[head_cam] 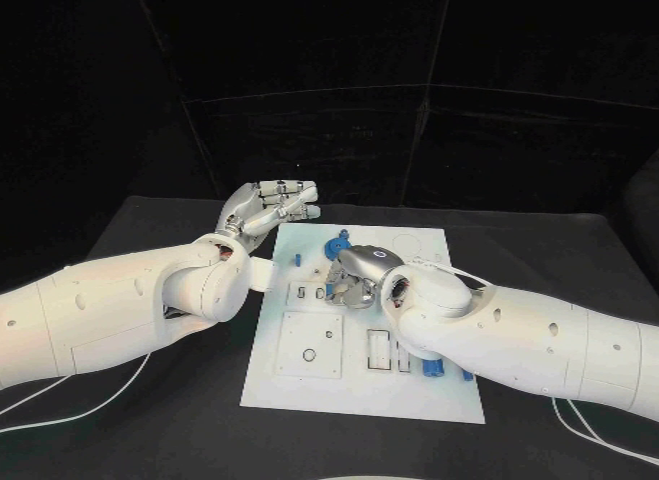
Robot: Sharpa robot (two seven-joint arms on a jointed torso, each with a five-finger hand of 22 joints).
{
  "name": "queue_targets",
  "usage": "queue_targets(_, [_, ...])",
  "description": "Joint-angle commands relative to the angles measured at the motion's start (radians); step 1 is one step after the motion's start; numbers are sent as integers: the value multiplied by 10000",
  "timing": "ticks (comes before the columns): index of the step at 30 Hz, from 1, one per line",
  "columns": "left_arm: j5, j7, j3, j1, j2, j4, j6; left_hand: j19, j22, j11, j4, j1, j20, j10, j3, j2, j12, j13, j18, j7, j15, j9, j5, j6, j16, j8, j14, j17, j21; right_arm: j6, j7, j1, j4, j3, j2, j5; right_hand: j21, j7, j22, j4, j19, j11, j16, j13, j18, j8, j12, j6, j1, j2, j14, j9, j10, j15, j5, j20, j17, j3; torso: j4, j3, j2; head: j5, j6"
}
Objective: Assemble the parts on the task board
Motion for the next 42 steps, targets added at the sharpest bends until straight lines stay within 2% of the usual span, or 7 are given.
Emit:
queue_targets(1, [-58,51,8,18,-5,5,91,52,-9,12,-43,60,35,7,1,39,-44,-7,41,372,7,-7,-34,-30,-35,-67,-89,-16,-39,388,-62,-24,-21,-33,-11,-117,2,45,1597,-39,237,-2,-38,586,-138,-43,-52,-67,14,-98,816,-13,-75,13,42,-20,1541,40,1,3,0,-3,-7])
queue_targets(11, [-58,48,8,18,-9,7,90,52,-9,12,-43,60,35,7,1,39,-44,-7,41,372,7,-7,-34,-30,-35,-67,-89,-16,-39,264,-94,-24,-7,-34,0,-149,-6,71,1584,-37,227,17,-46,571,-135,-88,-76,-117,-35,-198,813,-18,-93,27,90,-6,1527,51,3,0,-2,-2,-1])
queue_targets(22, [-58,32,8,18,-13,7,105,52,-9,12,-43,60,35,7,1,39,-44,-7,41,372,7,-7,-34,-30,-35,-67,-89,-16,-39,150,-148,-24,-17,-34,9,-170,-42,182,1511,50,169,113,-79,440,-118,-282,-231,-416,-256,-435,798,-39,-212,104,8,57,1465,29,4,0,-2,-6,0])
queue_targets(32, [-58,7,8,18,-13,5,126,45,-19,14,-54,46,37,2,-5,39,-47,-9,39,374,12,-8,-35,-34,-55,-74,-107,-23,-50,-153,-228,-24,-2,-34,20,-287,-71,249,1457,99,125,182,-103,276,-105,-393,-417,-640,-363,-571,788,-32,-364,165,-62,116,1422,0,0,1,-1,-6,10])
queue_targets(42, [-58,-43,8,18,-8,-4,158,43,-21,16,-56,43,38,-2,-7,39,-50,-9,39,376,13,-8,-34,-38,-59,-77,-110,-24,-52,-413,-328,-25,27,-34,19,-307,-130,315,1349,465,39,262,-176,23,-78,-495,-690,-1008,-843,-883,754,-14,-593,235,-57,192,1289,-400,0,3,4,-18,9])
